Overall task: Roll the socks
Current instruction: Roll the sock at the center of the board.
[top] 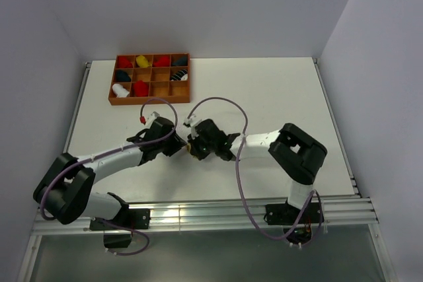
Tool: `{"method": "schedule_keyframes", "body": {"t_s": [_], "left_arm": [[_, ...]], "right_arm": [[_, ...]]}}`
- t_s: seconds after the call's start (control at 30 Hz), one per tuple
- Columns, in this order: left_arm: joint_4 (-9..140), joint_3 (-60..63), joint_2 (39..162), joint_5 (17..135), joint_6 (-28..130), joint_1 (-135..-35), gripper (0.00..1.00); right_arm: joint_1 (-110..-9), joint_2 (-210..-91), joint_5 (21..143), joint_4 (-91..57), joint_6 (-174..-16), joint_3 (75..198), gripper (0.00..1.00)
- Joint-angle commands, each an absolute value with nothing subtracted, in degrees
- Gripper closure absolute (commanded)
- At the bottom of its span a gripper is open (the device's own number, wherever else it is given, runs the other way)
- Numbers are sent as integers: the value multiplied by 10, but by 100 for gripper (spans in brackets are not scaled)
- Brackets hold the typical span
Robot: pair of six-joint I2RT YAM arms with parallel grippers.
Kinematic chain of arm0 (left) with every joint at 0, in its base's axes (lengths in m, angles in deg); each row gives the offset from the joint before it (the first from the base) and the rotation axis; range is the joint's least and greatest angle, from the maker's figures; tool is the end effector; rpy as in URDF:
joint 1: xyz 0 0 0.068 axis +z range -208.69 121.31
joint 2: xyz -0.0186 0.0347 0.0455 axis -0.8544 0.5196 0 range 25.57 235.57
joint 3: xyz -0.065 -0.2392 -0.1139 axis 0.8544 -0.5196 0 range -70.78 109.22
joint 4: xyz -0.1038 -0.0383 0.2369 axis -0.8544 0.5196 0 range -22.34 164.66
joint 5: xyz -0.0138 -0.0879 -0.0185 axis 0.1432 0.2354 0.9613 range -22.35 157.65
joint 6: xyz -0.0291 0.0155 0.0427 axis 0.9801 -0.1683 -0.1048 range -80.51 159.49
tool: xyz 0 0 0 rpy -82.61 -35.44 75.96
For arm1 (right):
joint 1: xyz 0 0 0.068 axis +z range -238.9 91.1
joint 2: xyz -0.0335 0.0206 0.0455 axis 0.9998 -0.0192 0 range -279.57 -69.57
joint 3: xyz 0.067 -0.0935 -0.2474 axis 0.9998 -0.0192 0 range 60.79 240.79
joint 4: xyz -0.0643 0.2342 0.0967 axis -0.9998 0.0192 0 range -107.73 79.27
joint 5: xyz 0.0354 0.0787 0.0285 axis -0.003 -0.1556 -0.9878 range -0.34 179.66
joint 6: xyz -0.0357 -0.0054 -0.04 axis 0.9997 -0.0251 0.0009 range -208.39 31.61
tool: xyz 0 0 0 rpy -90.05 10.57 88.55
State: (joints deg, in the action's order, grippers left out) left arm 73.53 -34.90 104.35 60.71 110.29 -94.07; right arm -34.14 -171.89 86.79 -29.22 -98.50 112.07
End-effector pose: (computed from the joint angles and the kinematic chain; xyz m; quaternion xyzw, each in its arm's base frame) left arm 0.2153 -0.1475 0.1673 -0.3046 0.8835 -0.2469 0.2564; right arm 0.2071 0.2963 0.1490 -0.3533 0.8326 0.2476 0.3474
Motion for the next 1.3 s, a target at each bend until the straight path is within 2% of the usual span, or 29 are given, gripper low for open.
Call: {"method": "schedule_keyframes", "body": {"t_s": [0.0,0.17,0.3,0.37,0.57,1.13,1.27], "left_arm": [[718,-355,1003,611,1110,-949,59],[697,-374,980,620,1110,-948,46],[660,-387,979,639,1106,-948,45],[639,-387,991,649,1103,-948,44],[625,-362,1051,671,1094,-950,46],[605,-342,1157,704,1098,-960,60],[607,-335,1178,709,1093,-966,67]], "right_arm": [[-420,-1710,698,-267,-1026,1109,100],[-504,-1746,496,-290,-1070,1112,100],[-549,-1794,367,-414,-1160,1087,100],[-564,-1812,343,-461,-1215,1076,100],[-581,-1852,324,-542,-1286,1055,100],[-592,-1856,353,-486,-1256,1068,100],[-592,-1852,355,-473,-1244,1069,100]]}}
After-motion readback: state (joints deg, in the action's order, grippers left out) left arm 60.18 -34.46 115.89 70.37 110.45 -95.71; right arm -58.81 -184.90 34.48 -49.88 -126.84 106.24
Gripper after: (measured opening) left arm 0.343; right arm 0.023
